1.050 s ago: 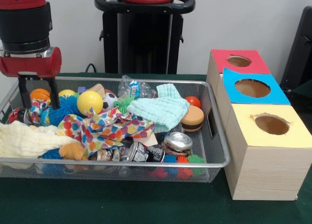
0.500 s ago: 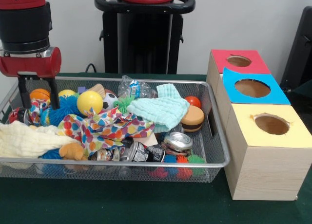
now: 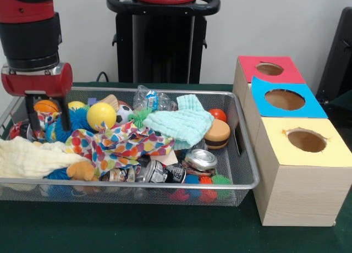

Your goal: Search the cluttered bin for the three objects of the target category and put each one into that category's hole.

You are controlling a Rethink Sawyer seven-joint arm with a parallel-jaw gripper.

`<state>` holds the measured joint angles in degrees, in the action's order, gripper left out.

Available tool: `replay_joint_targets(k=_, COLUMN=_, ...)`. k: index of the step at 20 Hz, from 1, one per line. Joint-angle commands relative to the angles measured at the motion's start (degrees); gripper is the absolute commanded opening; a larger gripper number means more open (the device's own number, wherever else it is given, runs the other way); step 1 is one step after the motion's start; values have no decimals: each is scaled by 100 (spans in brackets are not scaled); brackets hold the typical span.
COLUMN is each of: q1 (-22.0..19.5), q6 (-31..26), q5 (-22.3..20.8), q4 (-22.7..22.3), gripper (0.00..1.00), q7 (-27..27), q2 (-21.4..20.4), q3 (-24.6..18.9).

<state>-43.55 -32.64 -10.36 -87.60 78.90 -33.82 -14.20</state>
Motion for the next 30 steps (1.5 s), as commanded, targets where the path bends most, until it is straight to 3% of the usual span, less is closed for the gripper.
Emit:
replay_joint_targets(k=1, q1=36, q6=450, q5=-490, q4=-54, gripper=100, q7=-139, q2=505, q3=-431)
replay_joint_targets(k=6, q1=91, q6=399, q5=-465, q4=40, gripper=100, q7=-175, q2=609, q3=-443)
replay_joint_targets(k=16, q1=144, q6=402, q5=-465, q4=-162, gripper=100, q7=-90, q2=325, q3=-437)
replay_joint_targets(k=30, q1=185, q6=408, q5=-455, q4=-252, gripper=100, q7=23, q2=339, q3=-348)
